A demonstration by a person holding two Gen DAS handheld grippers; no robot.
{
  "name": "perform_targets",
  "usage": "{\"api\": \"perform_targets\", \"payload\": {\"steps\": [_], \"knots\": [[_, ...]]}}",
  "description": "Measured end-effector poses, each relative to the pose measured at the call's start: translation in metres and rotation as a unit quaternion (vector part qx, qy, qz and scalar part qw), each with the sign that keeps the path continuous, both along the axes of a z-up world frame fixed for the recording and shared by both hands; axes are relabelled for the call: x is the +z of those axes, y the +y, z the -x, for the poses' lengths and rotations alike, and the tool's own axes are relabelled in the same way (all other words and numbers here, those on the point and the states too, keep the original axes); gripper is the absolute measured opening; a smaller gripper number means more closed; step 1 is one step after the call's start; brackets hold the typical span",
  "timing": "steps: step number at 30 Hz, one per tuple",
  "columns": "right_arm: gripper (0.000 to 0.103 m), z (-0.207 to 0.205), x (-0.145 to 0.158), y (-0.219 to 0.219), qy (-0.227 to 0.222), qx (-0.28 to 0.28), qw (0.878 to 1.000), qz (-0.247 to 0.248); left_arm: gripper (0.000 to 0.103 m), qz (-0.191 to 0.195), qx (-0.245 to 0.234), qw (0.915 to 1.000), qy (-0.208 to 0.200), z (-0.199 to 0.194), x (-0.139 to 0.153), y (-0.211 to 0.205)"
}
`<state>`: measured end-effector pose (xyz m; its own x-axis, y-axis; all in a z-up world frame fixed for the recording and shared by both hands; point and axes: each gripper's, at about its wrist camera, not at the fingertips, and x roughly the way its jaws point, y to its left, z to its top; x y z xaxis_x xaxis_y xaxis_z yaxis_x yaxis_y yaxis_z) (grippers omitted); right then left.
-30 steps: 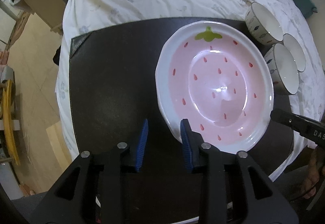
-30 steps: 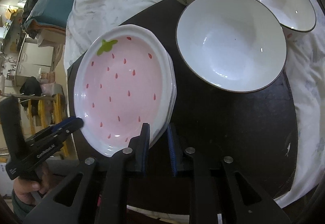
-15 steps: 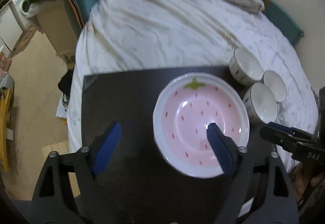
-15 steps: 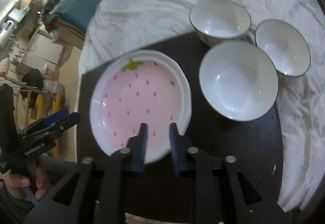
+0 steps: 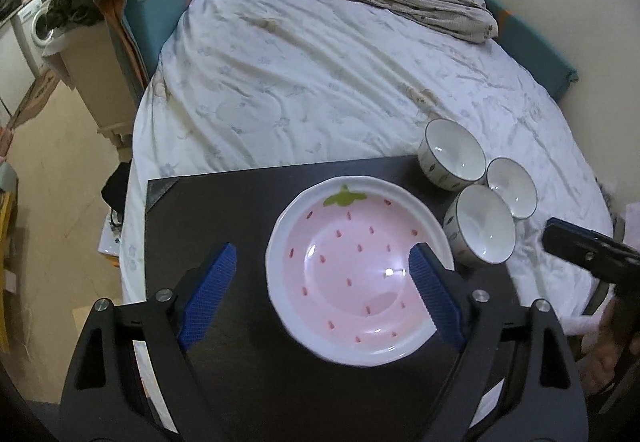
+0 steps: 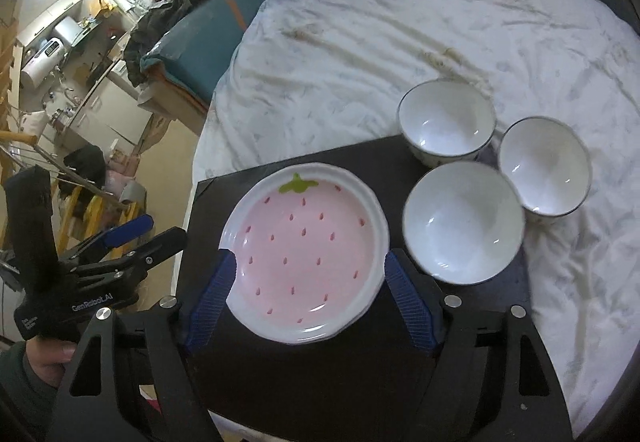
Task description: Organize plates and bowls
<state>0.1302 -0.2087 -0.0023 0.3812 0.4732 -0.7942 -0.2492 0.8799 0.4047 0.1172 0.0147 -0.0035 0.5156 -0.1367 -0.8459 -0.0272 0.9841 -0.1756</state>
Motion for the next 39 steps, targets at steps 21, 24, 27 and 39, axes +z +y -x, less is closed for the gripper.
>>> {"api": "perform_targets", "payload": {"steps": [21,24,27,39], "knots": [[0.079,-0.033,-0.042,-0.138,0.069,-0.161,0.984,-0.030,0.086,0.020,-0.076,0.9907,0.111,-0.087,-0.013,-0.095],[0.064,-0.038,-0.060,-0.141,0.081,-0.169,0.982,-0.030,0.085,0.027,-0.081,0.9881,0.128,-0.096,-0.029,-0.117],[0.043,-0.048,-0.083,-0.140,0.131,-0.176,0.975,-0.035,0.075,0.024,-0.089,0.9852,0.145,-0.105,-0.048,-0.138],[0.034,-0.060,-0.109,-0.137,0.174,-0.181,0.967,-0.045,0.046,-0.041,-0.111,0.9741,0.192,-0.127,-0.097,-0.188]]}}
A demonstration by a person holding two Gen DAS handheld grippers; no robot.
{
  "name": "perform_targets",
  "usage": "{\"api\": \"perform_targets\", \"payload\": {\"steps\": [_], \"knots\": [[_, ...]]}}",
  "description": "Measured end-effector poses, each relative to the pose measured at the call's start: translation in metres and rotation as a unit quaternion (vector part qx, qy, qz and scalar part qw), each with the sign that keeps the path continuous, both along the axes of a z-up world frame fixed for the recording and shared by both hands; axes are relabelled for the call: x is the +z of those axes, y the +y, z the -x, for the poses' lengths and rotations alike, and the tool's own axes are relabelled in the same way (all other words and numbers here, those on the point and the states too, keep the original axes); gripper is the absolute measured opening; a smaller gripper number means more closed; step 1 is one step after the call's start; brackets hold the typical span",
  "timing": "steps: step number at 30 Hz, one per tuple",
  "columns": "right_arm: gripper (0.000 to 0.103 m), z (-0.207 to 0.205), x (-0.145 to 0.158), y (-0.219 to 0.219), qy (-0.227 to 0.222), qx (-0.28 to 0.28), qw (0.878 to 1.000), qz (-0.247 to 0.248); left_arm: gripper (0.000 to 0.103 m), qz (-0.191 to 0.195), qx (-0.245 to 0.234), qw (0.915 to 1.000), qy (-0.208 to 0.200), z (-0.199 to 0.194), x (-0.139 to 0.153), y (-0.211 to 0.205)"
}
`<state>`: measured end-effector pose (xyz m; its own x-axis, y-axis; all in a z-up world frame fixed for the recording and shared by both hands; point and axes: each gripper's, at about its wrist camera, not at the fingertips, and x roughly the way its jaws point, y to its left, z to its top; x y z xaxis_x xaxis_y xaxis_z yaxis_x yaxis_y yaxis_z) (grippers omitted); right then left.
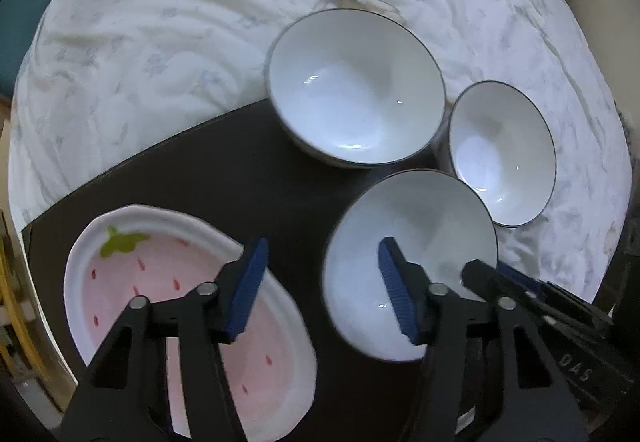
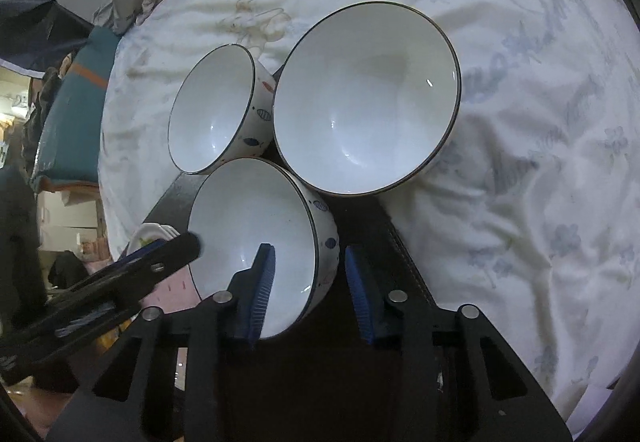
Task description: Organize plates and bowls
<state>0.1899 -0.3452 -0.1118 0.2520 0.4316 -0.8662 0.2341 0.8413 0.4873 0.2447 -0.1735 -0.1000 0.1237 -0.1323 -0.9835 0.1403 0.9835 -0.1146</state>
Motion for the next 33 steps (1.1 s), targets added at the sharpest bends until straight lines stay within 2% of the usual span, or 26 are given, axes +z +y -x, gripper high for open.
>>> {"api": "perform_targets", "payload": {"steps": [3,4,6,13,15,22,27,33], "knots": [[0.025,-0.002,-0.008,-0.001,0.004,0.010,1.000,-0.007,0.033,-0.016,-0.008,0.9998,0.004,-0.001,-0.005,-0.007],[0.023,-0.004,-0.011,-0.001,0.007,0.013,1.000,-0.007,0.032,-0.021,-0.011,0.9997,0.004,-0.001,-0.006,-0.009],[0.022,-0.007,-0.015,-0.001,0.011,0.016,1.000,-0.004,0.027,-0.026,-0.013,0.9995,0.007,-0.002,-0.008,-0.013],[0.022,-0.011,-0.025,0.005,0.030,0.027,0.999,-0.001,0.024,-0.059,-0.007,0.9980,0.020,-0.004,-0.022,-0.016],[0.022,-0.012,-0.026,0.008,0.032,0.031,0.999,0.004,0.011,-0.051,-0.002,0.9983,0.029,-0.005,-0.026,-0.013],[0.019,-0.013,-0.023,0.012,0.022,0.040,0.999,0.027,0.009,-0.060,0.005,0.9981,0.015,0.004,-0.014,-0.013],[0.015,-0.012,-0.018,0.012,0.020,0.043,0.998,0.033,0.009,-0.059,-0.008,0.9981,-0.017,0.011,0.014,-0.019],[0.013,-0.006,0.001,0.009,-0.008,0.036,0.999,0.023,0.009,-0.052,-0.017,0.9974,-0.048,0.019,0.048,-0.018]]}}
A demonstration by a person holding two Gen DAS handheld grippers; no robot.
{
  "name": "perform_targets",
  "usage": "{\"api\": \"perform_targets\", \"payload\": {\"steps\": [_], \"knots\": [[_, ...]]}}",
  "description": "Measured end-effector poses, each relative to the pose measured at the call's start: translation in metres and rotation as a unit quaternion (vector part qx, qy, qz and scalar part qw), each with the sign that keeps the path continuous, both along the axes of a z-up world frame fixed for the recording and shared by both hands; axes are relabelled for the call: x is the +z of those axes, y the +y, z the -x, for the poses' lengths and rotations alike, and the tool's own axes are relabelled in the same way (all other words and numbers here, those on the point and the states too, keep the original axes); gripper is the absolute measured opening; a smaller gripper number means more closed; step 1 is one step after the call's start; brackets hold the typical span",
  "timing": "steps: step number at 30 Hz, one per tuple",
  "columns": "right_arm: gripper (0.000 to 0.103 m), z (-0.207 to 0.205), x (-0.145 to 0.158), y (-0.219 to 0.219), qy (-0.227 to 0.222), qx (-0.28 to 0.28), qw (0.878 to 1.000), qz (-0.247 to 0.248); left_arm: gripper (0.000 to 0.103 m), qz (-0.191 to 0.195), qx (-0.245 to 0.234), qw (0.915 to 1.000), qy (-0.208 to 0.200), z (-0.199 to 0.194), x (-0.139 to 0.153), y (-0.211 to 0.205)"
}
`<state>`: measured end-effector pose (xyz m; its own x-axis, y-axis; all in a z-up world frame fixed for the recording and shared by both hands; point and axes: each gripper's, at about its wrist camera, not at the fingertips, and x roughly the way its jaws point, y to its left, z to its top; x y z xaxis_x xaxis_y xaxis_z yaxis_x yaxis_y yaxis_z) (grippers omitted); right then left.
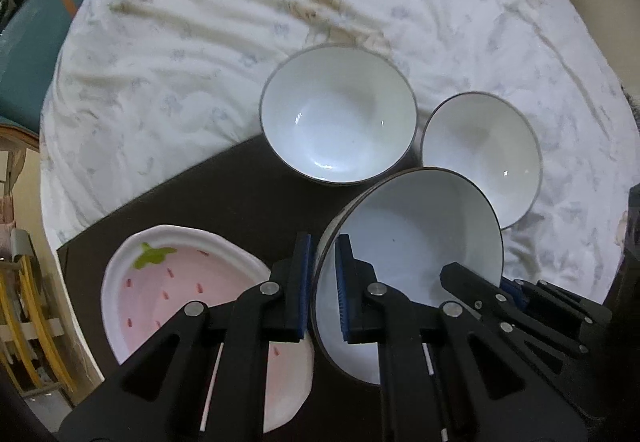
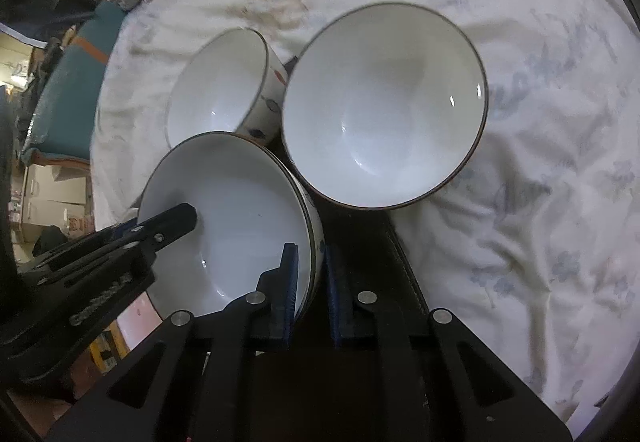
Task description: Organize plates and bowls
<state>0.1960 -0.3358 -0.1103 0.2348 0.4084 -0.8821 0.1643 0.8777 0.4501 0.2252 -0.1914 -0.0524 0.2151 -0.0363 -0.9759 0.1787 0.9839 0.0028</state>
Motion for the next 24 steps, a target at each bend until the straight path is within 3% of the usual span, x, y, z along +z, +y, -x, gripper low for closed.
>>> {"api": "perform_targets", "payload": {"steps": [5,10,15,24], "knots": [[0.013,0.005,0.020,0.005,-0.024,-0.002,1.000,-0.007,0.009,0.001,-0.002,0.9998,-0.018,0.000,0.008,0.011],[0.013,0.009,0.039,0.020,-0.047,0.007,0.999,-0.014,0.009,0.031,0.010,0.9993,-0.015,0.010,0.017,0.042],[0.013,0.012,0.057,0.045,-0.068,0.040,0.997,0.001,0.009,0.080,0.035,0.9961,-0.010,0.032,0.022,0.083],[0.013,0.024,0.064,0.108,-0.078,0.124,0.989,0.009,0.009,0.092,0.062,0.9938,-0.005,0.062,0.023,0.146]]}}
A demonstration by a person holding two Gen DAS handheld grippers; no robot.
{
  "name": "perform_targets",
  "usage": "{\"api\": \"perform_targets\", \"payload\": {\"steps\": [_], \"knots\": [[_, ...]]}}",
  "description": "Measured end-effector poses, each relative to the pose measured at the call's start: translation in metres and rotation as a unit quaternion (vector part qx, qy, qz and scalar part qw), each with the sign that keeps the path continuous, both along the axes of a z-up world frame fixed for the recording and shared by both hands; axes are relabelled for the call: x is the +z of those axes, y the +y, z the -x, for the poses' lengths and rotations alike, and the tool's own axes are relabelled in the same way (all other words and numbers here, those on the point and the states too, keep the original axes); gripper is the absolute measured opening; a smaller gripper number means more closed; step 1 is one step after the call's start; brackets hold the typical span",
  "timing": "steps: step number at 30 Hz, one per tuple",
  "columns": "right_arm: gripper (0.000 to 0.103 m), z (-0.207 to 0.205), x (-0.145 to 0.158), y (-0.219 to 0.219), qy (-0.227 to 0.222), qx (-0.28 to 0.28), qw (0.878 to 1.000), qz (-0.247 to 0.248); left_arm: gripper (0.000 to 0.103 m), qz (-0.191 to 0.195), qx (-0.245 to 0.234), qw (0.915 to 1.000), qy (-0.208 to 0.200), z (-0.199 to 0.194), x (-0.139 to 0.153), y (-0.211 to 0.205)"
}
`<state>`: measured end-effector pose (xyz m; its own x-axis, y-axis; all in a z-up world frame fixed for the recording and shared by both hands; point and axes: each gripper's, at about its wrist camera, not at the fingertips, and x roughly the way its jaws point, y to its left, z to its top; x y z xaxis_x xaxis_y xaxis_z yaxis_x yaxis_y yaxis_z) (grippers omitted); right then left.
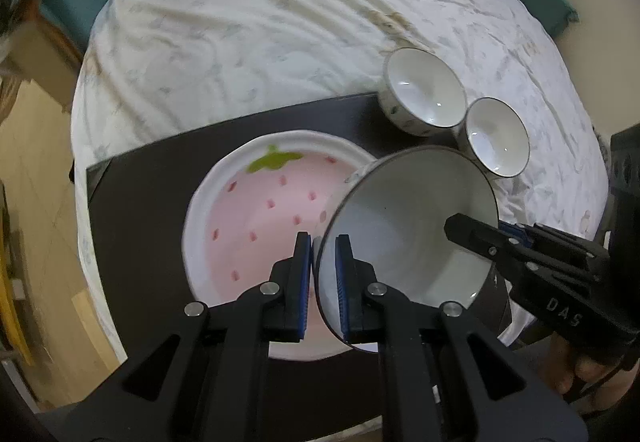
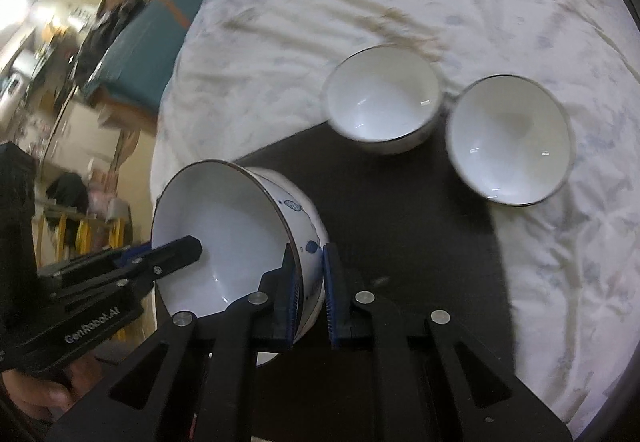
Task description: Organize plates and bowls
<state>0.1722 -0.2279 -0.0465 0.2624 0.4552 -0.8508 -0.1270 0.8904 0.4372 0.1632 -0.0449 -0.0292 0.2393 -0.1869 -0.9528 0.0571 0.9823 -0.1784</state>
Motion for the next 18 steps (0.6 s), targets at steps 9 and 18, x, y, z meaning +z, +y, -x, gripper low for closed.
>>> {"api": "perform_targets", "payload": {"steps": [9,18], "knots": [[0.013,0.005,-0.018,0.056,0.017,0.044,0.999,0.023,0.009,0.037,0.041,0.9983,0.019,-0.004,-0.029,0.051],[0.013,0.002,-0.046,0.071,0.048,0.042,0.998,0.020,0.009,0.032,0.058,0.9972,0.035,-0.012,-0.045,0.060]]}}
